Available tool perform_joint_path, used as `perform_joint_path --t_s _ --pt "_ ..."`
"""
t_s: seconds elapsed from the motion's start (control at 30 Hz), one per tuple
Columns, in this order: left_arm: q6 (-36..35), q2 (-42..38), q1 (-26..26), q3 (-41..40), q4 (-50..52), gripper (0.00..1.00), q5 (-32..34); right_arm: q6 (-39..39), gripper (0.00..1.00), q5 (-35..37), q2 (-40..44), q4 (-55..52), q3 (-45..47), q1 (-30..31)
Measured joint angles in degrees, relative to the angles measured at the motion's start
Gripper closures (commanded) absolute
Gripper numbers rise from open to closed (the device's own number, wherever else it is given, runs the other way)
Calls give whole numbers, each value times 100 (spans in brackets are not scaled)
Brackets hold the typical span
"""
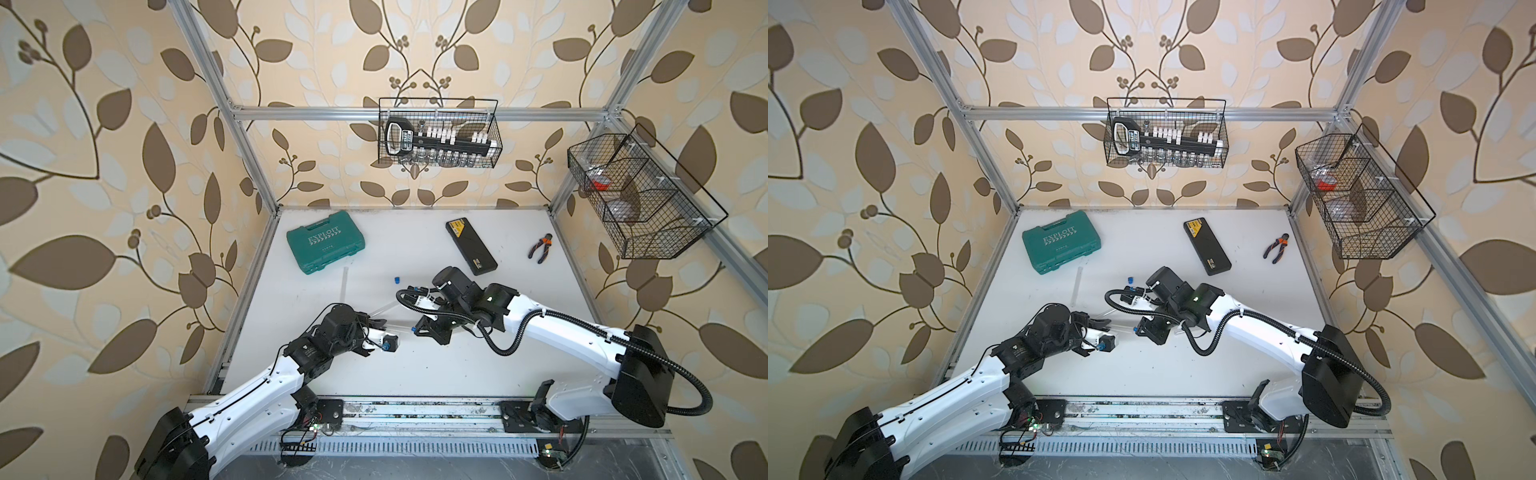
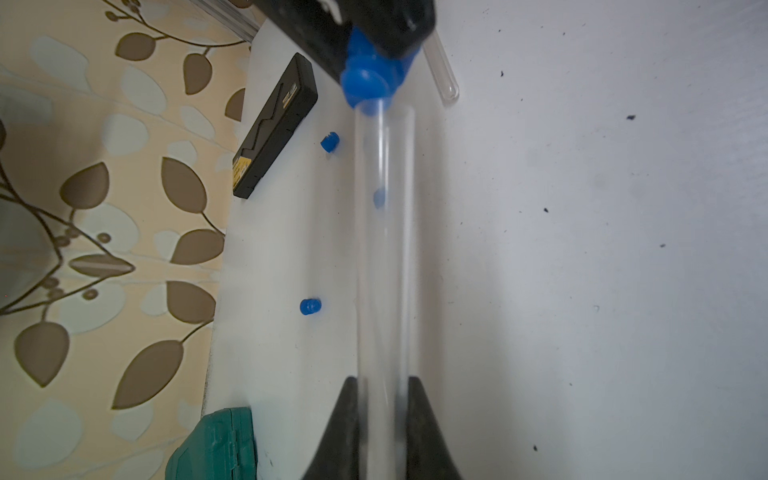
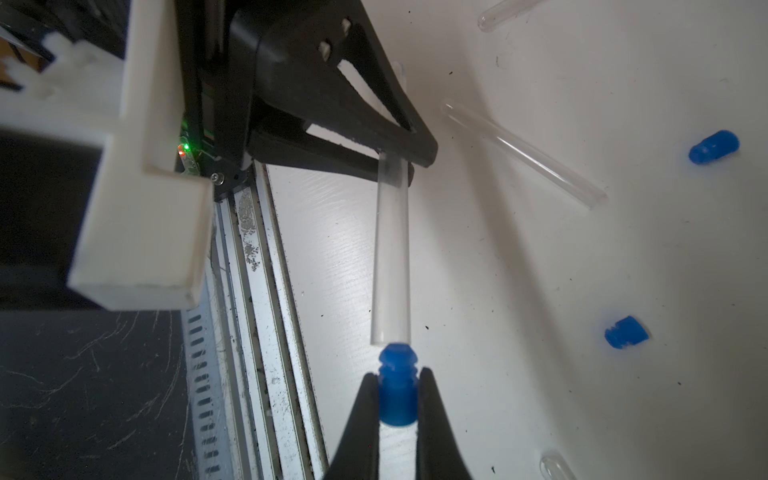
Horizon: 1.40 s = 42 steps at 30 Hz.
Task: Insert stoppers into test tubes
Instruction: Insert the stopper into the test tube.
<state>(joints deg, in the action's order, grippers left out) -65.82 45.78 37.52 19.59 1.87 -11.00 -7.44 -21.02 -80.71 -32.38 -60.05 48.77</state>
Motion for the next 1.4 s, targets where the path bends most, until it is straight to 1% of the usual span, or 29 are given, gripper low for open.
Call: perform_joint_path --t_s 1.03,1.4 --pt "284 120 2 2 -101 100 79 42 90 116 2 46 0 31" --pt "203 17 7 2 -107 100 9 35 91 131 -4 57 -4 63"
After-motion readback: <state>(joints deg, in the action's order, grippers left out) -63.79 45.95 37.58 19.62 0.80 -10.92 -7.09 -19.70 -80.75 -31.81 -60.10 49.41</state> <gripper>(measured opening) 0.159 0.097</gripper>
